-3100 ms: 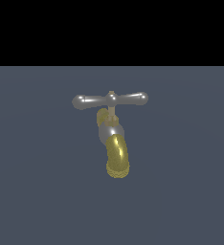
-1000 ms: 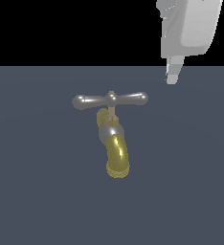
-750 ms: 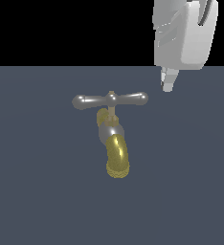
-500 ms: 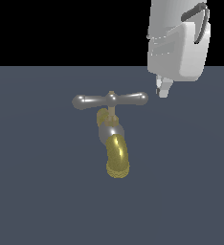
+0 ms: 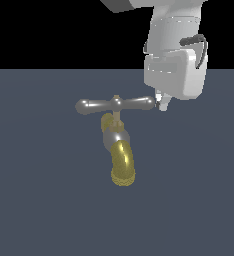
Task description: Turn on the faucet by rotating a designated handle.
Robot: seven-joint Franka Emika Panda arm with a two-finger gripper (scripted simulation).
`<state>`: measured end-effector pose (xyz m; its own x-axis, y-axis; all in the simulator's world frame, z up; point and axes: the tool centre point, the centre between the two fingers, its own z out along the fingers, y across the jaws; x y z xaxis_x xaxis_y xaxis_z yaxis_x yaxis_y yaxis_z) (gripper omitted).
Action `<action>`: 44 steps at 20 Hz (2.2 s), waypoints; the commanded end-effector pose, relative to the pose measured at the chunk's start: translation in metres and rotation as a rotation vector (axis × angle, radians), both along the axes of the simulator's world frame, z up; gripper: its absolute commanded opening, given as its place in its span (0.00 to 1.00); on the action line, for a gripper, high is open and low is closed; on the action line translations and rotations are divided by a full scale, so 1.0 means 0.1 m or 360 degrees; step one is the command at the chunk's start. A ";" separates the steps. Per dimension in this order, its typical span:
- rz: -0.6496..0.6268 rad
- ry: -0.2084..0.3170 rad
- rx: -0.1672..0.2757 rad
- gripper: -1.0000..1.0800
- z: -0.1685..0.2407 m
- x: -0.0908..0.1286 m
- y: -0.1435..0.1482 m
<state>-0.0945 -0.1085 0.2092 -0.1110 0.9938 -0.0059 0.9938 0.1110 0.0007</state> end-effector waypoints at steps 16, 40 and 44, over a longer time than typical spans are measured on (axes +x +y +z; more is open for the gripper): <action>0.0126 0.0002 0.0009 0.00 -0.13 0.10 0.06; 0.0127 0.0002 0.0009 0.00 -0.13 0.67 0.09; 0.0127 0.0002 0.0009 0.00 -0.13 0.78 0.09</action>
